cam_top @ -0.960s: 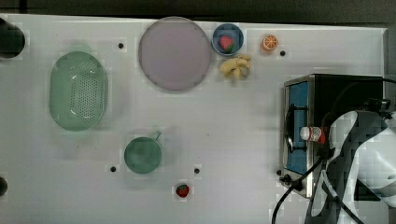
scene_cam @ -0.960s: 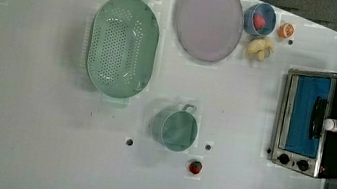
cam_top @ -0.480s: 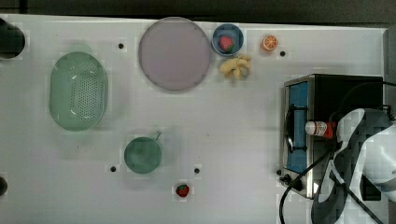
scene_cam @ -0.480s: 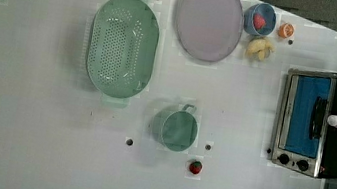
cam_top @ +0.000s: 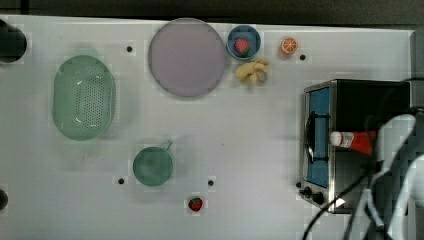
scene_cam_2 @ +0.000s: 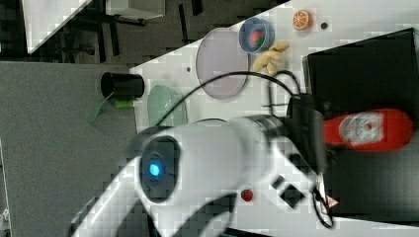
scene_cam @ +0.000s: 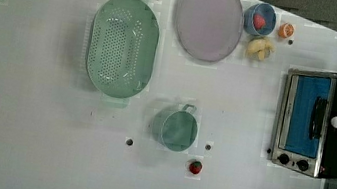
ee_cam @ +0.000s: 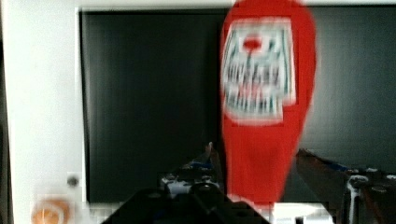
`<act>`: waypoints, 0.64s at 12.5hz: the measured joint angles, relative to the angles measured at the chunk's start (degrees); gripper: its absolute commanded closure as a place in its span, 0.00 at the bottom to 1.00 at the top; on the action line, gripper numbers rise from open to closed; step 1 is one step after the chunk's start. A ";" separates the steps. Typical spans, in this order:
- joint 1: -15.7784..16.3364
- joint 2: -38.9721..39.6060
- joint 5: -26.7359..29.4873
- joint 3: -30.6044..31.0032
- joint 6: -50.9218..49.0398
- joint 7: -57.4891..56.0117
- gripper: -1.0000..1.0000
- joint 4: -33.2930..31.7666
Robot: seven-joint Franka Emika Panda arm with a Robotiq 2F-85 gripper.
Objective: Pick Ketchup from oven and place it on table.
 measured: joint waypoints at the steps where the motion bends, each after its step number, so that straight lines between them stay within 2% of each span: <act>1: 1.76 -0.22 -1.55 2.01 -3.61 0.00 0.40 1.34; 2: 3.61 -0.87 -2.19 3.30 -6.55 0.00 0.40 1.62; 3: 6.21 -1.96 -0.53 4.62 -9.39 0.00 0.40 1.68; 5: 8.30 -4.94 -2.02 13.46 -10.49 -0.01 0.40 3.47; 7: 12.58 -7.75 -2.12 16.90 -9.68 -0.01 0.40 3.41; 8: 13.21 -10.14 -2.12 23.49 -9.47 -0.01 0.40 3.19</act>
